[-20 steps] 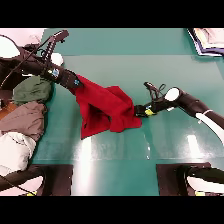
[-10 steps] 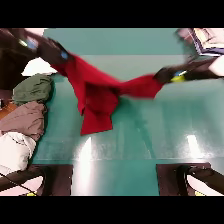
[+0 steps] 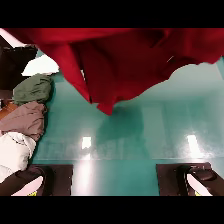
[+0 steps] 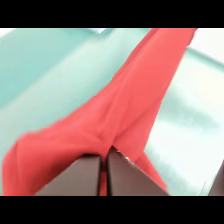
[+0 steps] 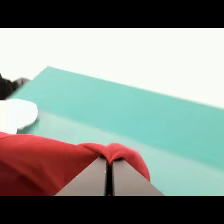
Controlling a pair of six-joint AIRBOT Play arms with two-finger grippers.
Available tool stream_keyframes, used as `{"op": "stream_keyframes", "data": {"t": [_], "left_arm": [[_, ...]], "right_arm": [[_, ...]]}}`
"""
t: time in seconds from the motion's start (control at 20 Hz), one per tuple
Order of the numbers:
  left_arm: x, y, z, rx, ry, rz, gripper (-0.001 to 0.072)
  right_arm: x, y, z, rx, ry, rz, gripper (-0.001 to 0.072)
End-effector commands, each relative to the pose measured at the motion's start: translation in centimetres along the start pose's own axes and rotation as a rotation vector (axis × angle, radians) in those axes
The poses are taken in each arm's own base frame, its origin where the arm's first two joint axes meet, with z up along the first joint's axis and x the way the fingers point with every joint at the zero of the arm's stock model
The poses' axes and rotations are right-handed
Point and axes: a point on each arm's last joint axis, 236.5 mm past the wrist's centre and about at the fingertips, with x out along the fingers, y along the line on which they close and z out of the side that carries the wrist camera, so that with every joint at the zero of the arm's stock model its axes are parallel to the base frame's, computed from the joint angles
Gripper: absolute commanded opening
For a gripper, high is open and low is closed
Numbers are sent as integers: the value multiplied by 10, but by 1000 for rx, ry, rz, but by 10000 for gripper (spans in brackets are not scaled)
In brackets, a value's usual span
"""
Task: Fold the shirts.
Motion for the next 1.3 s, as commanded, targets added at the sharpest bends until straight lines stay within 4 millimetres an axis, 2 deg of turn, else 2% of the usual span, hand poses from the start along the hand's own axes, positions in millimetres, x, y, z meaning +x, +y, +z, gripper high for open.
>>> {"op": "stream_keyframes", "data": {"t": [0.0,0.1,0.2,0.3,0.4,0.45,0.5,0.55,0.6,0.65,0.7,0.75,0.85,0.9,0.95,1.0,1.1,1.15,1.25], "left_arm": [[-35,-44,25,60,-114,-46,24],[-26,-34,8,35,-54,-30,23],[5,-4,-41,-68,99,-23,23],[42,28,-118,-223,300,-29,24],[73,55,-211,-394,480,-9,24],[84,68,-264,-454,564,19,24],[92,81,-315,-506,628,68,24],[96,94,-356,-536,663,133,24],[97,113,-390,-536,678,221,24],[96,133,-414,-529,671,311,25],[97,149,-423,-549,643,377,25],[97,165,-423,-568,609,424,25],[96,190,-412,-580,540,484,27],[96,197,-407,-571,528,496,186],[99,200,-404,-577,524,494,384],[101,202,-403,-578,531,490,422],[101,195,-397,-585,564,458,429],[99,185,-393,-600,592,421,429],[102,148,-391,-690,646,289,429]], "right_arm": [[-29,8,30,-42,-57,-5,13],[-13,7,24,-24,12,11,12],[25,-3,-8,33,163,17,12],[76,-13,-67,95,365,31,12],[119,-23,-144,162,607,49,13],[137,-28,-184,199,722,56,12],[152,-34,-219,225,814,54,13],[164,-39,-253,255,893,50,13],[175,-42,-280,279,948,45,13],[183,-46,-305,301,996,40,12],[188,-48,-324,318,1034,35,13],[191,-49,-340,332,1066,31,12],[190,-50,-360,349,1105,26,13],[190,-50,-364,352,1111,24,13],[191,-51,-366,353,1110,22,13],[190,-51,-365,352,1108,22,13],[188,-50,-357,346,1090,23,13],[187,-49,-352,342,1076,23,13],[185,-49,-341,333,1042,21,13]]}}
